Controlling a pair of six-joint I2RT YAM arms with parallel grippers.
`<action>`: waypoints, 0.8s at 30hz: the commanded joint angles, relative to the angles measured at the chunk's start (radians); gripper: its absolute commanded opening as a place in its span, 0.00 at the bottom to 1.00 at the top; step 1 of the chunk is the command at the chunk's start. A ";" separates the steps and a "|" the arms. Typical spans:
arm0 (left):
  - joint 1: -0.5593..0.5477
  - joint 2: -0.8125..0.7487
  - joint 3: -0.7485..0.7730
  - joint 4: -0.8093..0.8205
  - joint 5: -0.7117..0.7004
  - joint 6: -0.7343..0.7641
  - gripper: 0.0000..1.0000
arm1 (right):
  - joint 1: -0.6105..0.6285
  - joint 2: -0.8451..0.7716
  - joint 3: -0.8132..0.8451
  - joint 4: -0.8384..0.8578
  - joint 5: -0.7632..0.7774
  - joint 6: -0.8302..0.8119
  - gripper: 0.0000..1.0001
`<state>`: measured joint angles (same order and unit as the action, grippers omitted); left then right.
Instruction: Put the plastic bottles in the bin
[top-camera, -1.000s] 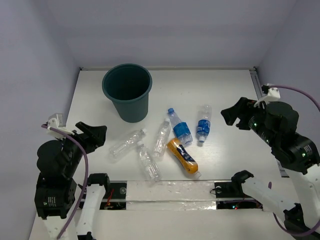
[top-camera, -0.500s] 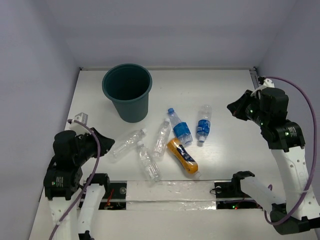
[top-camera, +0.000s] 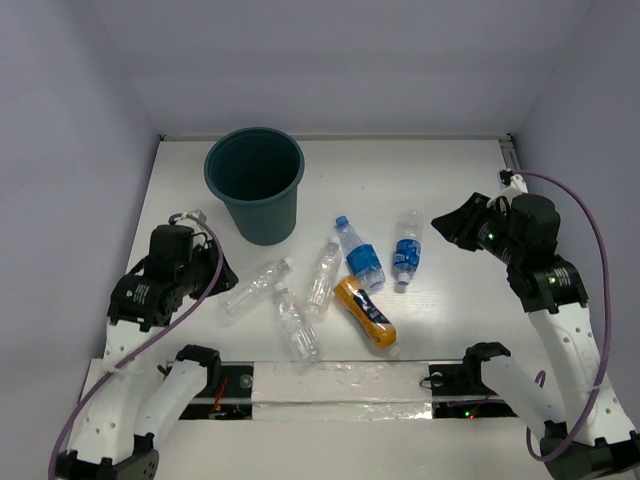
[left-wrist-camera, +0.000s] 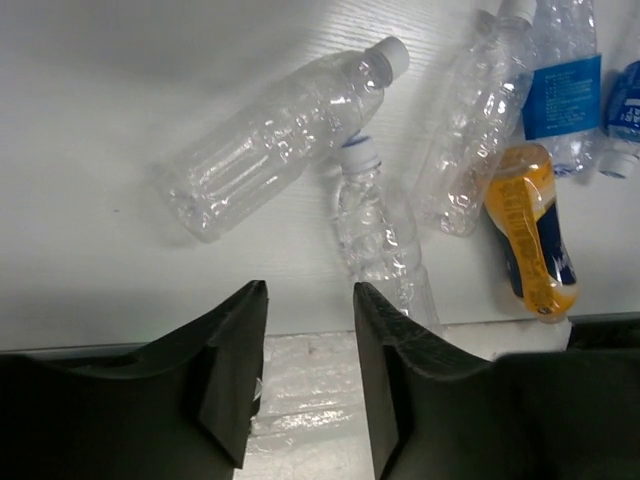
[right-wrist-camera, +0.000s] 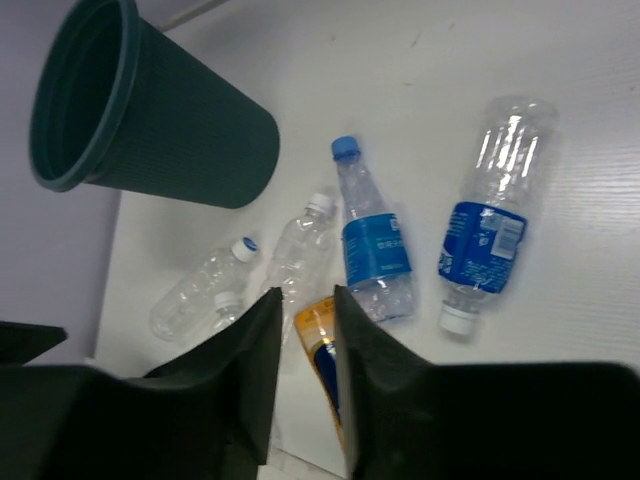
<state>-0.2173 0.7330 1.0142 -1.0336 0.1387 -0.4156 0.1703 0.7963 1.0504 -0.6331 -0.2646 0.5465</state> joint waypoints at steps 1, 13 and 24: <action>-0.043 0.051 0.029 0.102 -0.082 0.031 0.40 | -0.006 -0.025 -0.053 0.137 -0.087 0.035 0.37; -0.343 0.255 0.004 0.369 -0.306 0.144 0.56 | -0.006 -0.054 -0.076 0.133 -0.116 0.004 0.59; -0.406 0.505 0.009 0.435 -0.315 0.170 0.66 | -0.006 -0.074 -0.072 0.108 -0.099 -0.011 0.67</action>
<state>-0.6056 1.2030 0.9928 -0.6384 -0.1402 -0.2634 0.1703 0.7418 0.9607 -0.5587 -0.3557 0.5545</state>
